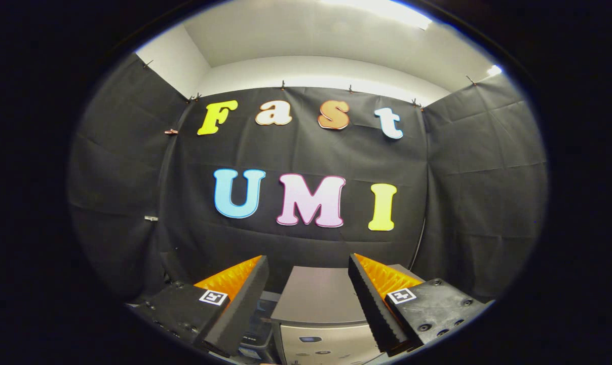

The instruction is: Put the clothes into the washing machine and then close the washing machine lid.

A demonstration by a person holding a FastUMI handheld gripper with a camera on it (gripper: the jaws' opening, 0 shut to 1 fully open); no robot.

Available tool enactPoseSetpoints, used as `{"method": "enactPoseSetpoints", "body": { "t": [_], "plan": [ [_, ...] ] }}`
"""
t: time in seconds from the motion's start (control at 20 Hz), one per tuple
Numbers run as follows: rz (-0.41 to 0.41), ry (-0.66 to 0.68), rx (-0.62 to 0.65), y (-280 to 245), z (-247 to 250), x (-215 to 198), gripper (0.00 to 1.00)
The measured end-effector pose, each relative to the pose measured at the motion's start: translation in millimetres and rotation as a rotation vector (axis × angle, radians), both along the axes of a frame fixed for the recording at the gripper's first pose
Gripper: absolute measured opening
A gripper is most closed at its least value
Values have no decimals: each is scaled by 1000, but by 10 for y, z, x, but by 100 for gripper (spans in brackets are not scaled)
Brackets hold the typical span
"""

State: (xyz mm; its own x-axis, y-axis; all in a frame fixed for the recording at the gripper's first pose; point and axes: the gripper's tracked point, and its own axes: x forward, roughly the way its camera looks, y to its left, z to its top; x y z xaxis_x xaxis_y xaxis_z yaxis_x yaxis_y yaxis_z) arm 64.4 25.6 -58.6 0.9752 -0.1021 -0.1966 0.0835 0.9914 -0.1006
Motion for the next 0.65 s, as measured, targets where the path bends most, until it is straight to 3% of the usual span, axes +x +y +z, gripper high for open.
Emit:
{"method": "enactPoseSetpoints", "body": {
  "t": [0.65],
  "plan": [
    [-33,-2,17,-205,37,-98,98]
  ]
}}
